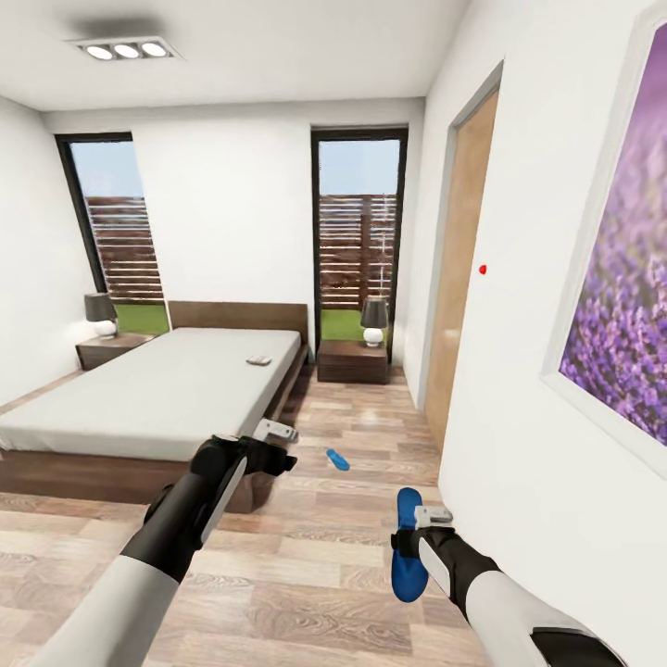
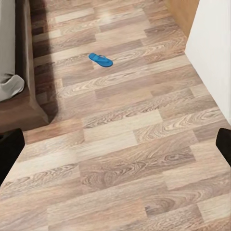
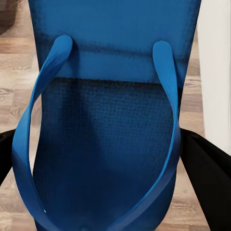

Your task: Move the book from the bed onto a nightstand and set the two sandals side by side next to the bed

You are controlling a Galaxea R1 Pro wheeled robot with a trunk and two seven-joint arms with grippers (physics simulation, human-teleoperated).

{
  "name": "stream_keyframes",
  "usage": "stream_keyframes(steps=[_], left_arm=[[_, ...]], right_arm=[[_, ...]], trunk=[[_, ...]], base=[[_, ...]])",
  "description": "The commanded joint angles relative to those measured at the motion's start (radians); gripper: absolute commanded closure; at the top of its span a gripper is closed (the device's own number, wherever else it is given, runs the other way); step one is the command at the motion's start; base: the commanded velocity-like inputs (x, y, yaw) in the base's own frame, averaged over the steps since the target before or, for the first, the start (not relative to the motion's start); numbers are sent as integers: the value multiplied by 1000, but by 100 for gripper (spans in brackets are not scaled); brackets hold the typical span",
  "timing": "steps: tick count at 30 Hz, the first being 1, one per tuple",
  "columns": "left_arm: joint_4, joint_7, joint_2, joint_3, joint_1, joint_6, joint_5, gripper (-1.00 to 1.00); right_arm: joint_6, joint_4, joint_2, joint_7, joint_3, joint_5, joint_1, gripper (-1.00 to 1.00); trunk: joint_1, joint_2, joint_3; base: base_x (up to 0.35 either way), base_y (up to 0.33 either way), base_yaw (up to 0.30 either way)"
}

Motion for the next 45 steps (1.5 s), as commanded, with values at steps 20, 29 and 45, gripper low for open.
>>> stream_keyframes(steps=[20, 29, 45], left_arm=[[19, -4, -1, 0, -1, -27, -6, -100], [31, -4, -1, 0, -1, -32, -6, -100], [34, -4, -1, 0, -1, -33, -6, -100]], right_arm=[[5, -2, 2, -3, -6, 0, 0, 100], [5, -3, 2, -3, -5, 0, 0, 100], [5, -2, 2, -3, -5, 0, 0, 100]], trunk=[[1, -1, 0], [1, -1, 0], [1, -1, 0]], base=[[216, 0, -14], [186, 0, 0], [154, -29, 0]])
